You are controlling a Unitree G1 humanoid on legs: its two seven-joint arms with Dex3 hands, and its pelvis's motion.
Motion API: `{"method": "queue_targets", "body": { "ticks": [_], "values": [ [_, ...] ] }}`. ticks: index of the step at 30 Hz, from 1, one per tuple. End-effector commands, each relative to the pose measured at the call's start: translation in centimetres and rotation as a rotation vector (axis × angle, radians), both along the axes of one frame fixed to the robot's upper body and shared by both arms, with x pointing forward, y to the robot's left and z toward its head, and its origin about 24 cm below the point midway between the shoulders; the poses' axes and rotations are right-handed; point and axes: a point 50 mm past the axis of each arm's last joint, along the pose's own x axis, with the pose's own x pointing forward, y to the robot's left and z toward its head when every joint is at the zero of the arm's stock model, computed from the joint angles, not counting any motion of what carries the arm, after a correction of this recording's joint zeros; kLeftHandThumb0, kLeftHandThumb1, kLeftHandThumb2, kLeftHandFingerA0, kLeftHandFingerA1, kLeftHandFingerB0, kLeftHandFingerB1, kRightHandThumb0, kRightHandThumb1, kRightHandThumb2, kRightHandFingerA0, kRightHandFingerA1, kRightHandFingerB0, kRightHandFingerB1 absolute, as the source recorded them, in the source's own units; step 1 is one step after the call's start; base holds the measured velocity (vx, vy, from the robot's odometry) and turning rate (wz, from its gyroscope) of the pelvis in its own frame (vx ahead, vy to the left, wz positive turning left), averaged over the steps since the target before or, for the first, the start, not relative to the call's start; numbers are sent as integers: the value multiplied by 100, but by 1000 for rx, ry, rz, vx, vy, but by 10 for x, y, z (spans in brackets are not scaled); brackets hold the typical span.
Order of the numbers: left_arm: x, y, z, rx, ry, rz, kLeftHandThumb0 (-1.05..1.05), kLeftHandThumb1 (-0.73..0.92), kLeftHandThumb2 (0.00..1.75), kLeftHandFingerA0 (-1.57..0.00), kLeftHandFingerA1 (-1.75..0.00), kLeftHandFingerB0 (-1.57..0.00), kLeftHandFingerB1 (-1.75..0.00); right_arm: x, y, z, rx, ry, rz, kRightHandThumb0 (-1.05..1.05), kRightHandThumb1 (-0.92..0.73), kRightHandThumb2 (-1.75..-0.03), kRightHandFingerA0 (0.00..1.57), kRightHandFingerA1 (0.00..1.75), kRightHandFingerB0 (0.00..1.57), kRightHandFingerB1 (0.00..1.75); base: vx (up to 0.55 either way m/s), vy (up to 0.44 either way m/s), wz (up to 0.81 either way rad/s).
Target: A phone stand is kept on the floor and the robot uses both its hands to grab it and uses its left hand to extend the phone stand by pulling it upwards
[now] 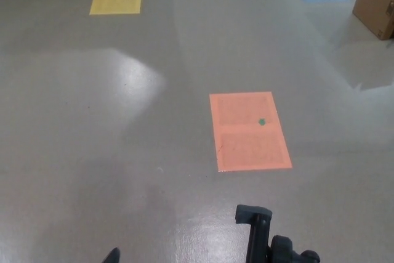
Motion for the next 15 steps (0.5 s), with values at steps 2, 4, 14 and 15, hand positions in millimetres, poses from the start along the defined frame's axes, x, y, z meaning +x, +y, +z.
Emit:
{"method": "queue_targets", "body": {
  "ticks": [2, 4, 14, 15],
  "values": [
    [-16, 15, -2, -16, -2, -9, -90, 54, 91, 0, 0, 0, -15, -19, -13, 12, 14, 25, 51, -104, -73, -64, 0, 0, 0, 0, 0, 0, 0],
    [-20, 15, -4, -14, 8, -6, -91, 55, 92, 0, 0, 0, -15, -25, -16, 13, 16, 27, 53, -103, -65, -90, 0, 0, 0, 0, 0, 0, 0],
    [-49, 41, -1, 21, 1, 14, -94, 59, 96, 0, 0, 0, -19, -60, -33, 22, 21, -7, 36, -95, -74, -67, 0, 0, 0, 0, 0, 0, 0],
    [-53, 44, -1, 32, 1, 16, -90, 57, 97, 0, -5, 0, -22, -66, -35, 23, 20, 8, 28, -96, -76, -67, 0, 0, 0, 0, 0, 0, 0]
  ]
}}
